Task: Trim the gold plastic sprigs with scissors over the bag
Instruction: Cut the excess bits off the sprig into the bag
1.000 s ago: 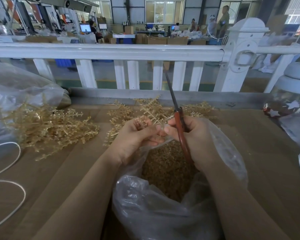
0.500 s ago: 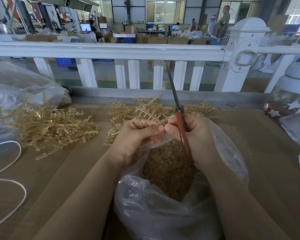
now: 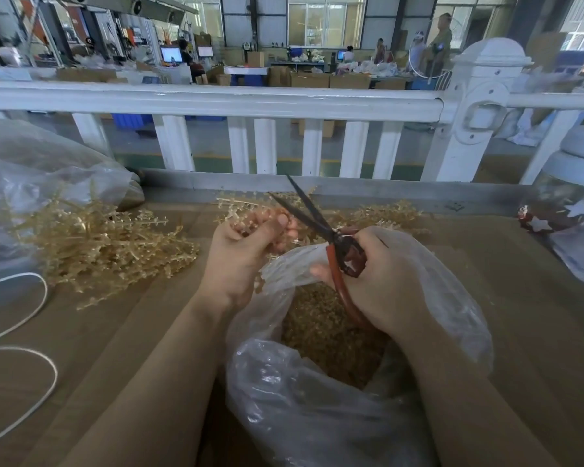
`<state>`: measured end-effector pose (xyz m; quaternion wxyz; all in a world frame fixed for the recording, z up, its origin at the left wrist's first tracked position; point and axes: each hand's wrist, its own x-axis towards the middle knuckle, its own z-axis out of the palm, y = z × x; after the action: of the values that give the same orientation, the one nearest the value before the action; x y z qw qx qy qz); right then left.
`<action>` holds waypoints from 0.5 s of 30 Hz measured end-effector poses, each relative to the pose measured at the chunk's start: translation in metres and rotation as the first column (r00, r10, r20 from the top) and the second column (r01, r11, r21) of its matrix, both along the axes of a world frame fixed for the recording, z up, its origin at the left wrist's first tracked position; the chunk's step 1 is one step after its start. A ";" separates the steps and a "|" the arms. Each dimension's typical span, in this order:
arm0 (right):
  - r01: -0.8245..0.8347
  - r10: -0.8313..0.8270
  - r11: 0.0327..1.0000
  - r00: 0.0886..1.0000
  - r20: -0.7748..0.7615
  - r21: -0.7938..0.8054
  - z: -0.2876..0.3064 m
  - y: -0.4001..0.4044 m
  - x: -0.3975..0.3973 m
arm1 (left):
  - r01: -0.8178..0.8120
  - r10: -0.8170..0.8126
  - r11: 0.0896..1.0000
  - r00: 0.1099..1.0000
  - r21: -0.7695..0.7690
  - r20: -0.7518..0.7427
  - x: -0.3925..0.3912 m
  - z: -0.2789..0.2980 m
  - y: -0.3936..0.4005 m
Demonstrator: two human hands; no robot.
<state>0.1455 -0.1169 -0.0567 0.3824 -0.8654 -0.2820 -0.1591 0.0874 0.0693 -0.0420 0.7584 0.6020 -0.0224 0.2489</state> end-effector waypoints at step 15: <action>0.020 -0.010 0.999 0.980 0.196 -0.048 -0.005 0.001 -0.001 | -0.034 0.035 0.998 0.999 0.047 -0.016 -0.002 0.001 0.002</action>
<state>0.1444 -0.1155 -0.0621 0.3299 -0.8569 -0.3155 -0.2394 0.0859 0.0712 -0.0405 0.7397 0.6220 -0.0114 0.2564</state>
